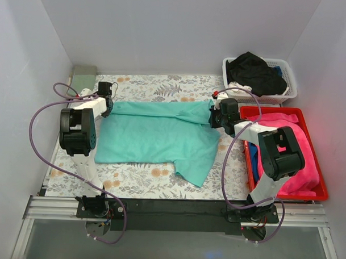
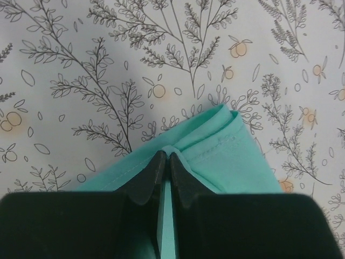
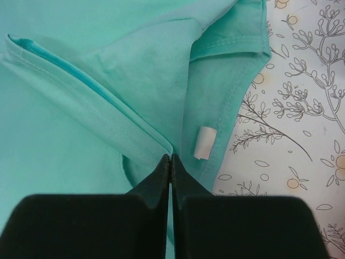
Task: Fold and stack the t-shirts
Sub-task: Fold the flattened tshirt in 1/3 of the way
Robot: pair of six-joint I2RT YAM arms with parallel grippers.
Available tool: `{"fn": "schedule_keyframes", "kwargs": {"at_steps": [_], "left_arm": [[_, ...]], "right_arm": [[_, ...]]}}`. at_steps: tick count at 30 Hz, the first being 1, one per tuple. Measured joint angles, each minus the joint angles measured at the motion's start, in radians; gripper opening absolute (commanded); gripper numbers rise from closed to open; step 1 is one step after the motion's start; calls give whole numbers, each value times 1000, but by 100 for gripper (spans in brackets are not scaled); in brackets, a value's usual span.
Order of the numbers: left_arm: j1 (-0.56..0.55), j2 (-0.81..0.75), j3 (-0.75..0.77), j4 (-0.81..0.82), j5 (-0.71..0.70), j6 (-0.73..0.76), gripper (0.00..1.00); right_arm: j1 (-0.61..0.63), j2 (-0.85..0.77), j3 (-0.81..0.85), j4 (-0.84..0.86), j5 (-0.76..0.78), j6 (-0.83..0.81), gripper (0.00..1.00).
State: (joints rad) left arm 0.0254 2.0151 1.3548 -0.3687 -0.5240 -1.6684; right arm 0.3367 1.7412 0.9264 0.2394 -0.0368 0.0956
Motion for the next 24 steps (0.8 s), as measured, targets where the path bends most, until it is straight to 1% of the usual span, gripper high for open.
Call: {"fn": "schedule_keyframes", "kwargs": {"at_steps": [1, 2, 3, 5, 6, 7, 8, 10, 11, 15, 18, 20, 24], "left_arm": [[0, 0, -2, -6, 0, -6, 9], [0, 0, -6, -13, -1, -13, 11], [0, 0, -8, -20, -3, -21, 13], [0, -1, -16, -19, -9, -38, 23], [0, -3, -19, -16, -11, -45, 26], [0, -5, -20, -16, -14, -54, 33], [0, -7, -21, -17, -16, -58, 36], [0, -14, -29, -22, -23, -73, 42], [0, -18, -34, -24, -27, -80, 43], [2, -26, -37, -39, -33, -91, 45], [3, -31, -38, -55, -32, -95, 45], [5, -41, -45, -65, -29, -95, 45], [5, -81, -74, -89, -30, -98, 45]], "right_arm": [[4, 0, -3, 0, 1, 4, 1], [6, 0, -7, 2, 1, 7, 6], [10, 0, -10, 0, 1, 10, 14], [20, -6, -19, -1, 7, 17, 35], [27, -15, -27, -5, 13, 18, 37], [34, -28, -36, -11, 25, 19, 40], [39, -40, -42, -17, 33, 20, 43], [53, -71, -48, -35, 55, 23, 44], [63, -87, -49, -41, 69, 24, 45], [105, -135, -48, -53, 106, 25, 46], [135, -123, -14, -67, 112, 25, 46], [154, -88, 43, -77, 112, 24, 46], [180, 40, 230, -86, 101, 24, 46]]}}
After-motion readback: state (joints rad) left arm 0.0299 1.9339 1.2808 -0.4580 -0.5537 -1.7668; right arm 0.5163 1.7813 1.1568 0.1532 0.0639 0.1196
